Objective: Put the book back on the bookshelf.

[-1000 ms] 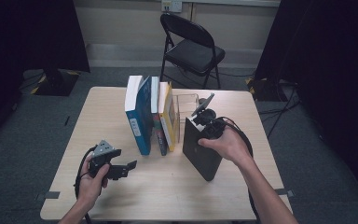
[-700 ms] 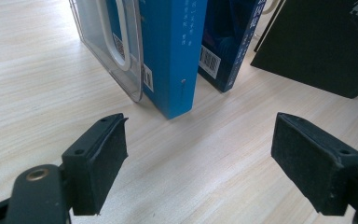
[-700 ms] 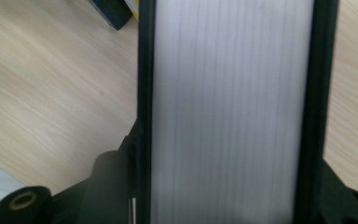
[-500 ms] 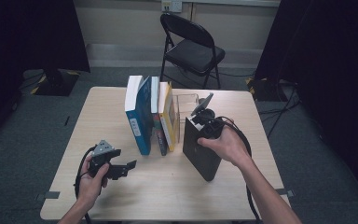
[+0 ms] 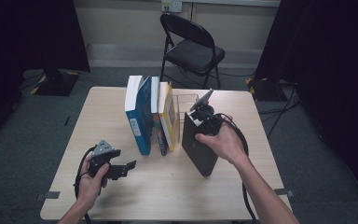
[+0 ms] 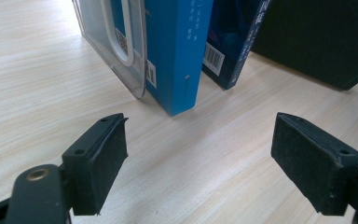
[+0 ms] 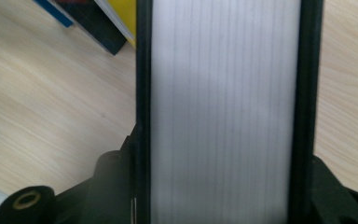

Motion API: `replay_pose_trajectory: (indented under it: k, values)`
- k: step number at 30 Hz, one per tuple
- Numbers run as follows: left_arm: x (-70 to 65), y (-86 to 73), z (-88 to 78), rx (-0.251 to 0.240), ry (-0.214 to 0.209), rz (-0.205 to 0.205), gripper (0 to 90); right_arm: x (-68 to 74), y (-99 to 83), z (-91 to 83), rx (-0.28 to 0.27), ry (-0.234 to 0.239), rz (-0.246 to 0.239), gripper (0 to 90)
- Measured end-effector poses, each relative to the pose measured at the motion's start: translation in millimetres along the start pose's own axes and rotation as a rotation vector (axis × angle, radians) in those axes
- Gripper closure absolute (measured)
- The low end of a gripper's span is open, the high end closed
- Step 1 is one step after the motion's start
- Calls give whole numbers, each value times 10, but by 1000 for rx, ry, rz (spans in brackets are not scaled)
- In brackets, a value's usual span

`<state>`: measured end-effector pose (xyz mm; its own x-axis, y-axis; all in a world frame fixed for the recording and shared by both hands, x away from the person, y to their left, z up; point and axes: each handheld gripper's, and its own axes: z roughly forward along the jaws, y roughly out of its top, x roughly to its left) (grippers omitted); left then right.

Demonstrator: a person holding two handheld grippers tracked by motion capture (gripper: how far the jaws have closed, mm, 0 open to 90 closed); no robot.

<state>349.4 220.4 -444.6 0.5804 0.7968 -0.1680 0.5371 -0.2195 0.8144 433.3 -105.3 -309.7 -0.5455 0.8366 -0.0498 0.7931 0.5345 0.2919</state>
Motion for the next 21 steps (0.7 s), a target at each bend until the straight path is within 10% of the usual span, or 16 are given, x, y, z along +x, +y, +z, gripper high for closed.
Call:
replay_pose_trajectory:
  k: [21]
  values:
    - [-8, -13, 15, 11, -16, 6, 187, -128, 310, 93, 7, -17, 105, 534]
